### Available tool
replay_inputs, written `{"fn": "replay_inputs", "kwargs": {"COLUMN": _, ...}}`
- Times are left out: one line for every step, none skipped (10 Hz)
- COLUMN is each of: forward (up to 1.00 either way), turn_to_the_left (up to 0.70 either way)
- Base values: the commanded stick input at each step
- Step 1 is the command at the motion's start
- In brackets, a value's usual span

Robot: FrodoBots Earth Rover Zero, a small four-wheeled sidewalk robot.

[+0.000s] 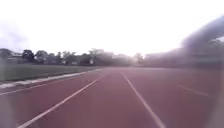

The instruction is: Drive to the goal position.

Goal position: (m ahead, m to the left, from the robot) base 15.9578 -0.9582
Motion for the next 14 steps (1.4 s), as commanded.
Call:
{"fn": "replay_inputs", "kwargs": {"forward": 0.7, "turn_to_the_left": -0.03}}
{"fn": "replay_inputs", "kwargs": {"forward": 0.7, "turn_to_the_left": -0.01}}
{"fn": "replay_inputs", "kwargs": {"forward": 0.7, "turn_to_the_left": 0.0}}
{"fn": "replay_inputs", "kwargs": {"forward": 0.7, "turn_to_the_left": 0.0}}
{"fn": "replay_inputs", "kwargs": {"forward": 0.7, "turn_to_the_left": 0.0}}
{"fn": "replay_inputs", "kwargs": {"forward": 0.7, "turn_to_the_left": 0.0}}
{"fn": "replay_inputs", "kwargs": {"forward": 0.7, "turn_to_the_left": 0.0}}
{"fn": "replay_inputs", "kwargs": {"forward": 0.7, "turn_to_the_left": 0.0}}
{"fn": "replay_inputs", "kwargs": {"forward": 0.7, "turn_to_the_left": 0.0}}
{"fn": "replay_inputs", "kwargs": {"forward": 0.7, "turn_to_the_left": 0.0}}
{"fn": "replay_inputs", "kwargs": {"forward": 0.7, "turn_to_the_left": 0.0}}
{"fn": "replay_inputs", "kwargs": {"forward": 0.7, "turn_to_the_left": 0.0}}
{"fn": "replay_inputs", "kwargs": {"forward": 0.7, "turn_to_the_left": 0.0}}
{"fn": "replay_inputs", "kwargs": {"forward": 0.7, "turn_to_the_left": 0.0}}
